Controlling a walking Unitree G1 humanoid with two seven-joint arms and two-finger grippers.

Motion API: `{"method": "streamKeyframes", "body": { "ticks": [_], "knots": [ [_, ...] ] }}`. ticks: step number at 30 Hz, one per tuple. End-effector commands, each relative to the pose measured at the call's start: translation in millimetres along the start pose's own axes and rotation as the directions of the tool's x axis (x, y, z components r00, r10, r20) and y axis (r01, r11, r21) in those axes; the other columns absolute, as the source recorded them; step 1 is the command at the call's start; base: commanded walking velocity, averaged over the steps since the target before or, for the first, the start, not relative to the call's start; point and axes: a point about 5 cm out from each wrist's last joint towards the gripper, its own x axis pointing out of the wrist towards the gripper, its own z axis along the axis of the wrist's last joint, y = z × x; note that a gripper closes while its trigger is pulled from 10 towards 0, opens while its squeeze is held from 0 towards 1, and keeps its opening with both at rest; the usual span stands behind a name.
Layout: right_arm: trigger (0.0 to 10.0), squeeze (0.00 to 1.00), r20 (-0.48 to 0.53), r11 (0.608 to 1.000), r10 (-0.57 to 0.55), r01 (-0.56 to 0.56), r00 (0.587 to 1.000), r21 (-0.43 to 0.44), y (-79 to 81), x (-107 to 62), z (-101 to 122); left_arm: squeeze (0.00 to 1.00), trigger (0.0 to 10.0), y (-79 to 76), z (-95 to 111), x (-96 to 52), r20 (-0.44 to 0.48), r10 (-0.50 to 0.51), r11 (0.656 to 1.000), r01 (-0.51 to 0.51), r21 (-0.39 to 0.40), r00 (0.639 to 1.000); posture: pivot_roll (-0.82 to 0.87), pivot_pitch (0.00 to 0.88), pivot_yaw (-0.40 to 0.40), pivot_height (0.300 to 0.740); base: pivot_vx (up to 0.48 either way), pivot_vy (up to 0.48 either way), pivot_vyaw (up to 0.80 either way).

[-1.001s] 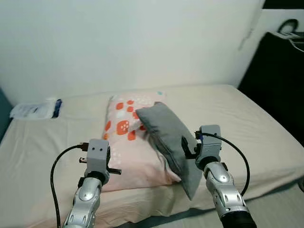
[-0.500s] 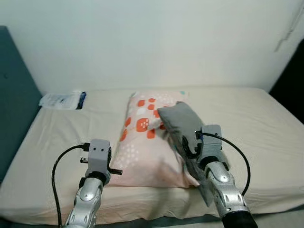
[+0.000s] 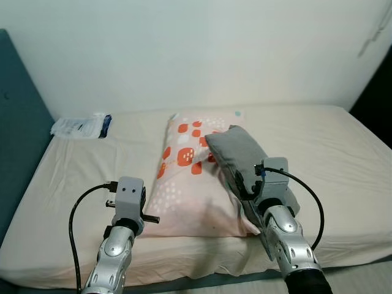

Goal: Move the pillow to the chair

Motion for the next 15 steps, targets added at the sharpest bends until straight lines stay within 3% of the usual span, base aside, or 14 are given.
{"method": "streamKeyframes", "body": {
  "ticks": [1, 6, 15],
  "knots": [
    [10.0, 0.0, 0.002, 1.0, 0.002, -0.002, 1.0, 0.009, 1.6, 1.1, 0.0, 0.0, 10.0, -0.8, 0.0, 0.1, 0.0, 0.006, 1.0, -0.006, -0.009, 1.0, 0.04, 0.0, -0.067, 0.74, 0.0, 0.0, 0.0],
    [10.0, 0.0, -0.029, 0.999, -0.01, 0.011, 1.0, 0.031, -0.7, 1.7, -2.0, 0.0, 10.0, -0.3, 0.2, 0.2, 0.0, 0.008, 1.0, -0.008, -0.012, 1.0, 0.04, 0.0, -0.068, 0.74, 0.0, 0.0, 0.0],
    [10.0, 0.0, -0.036, 1.0, 0.013, -0.013, 0.999, 0.012, -3.4, -1.3, -4.2, 0.0, 10.0, -1.5, -2.4, -1.6, -0.006, 0.012, 1.0, -0.012, -0.018, 1.0, 0.03, 0.0, -0.071, 0.74, 0.0, 0.0, -0.75]
  ]
}}
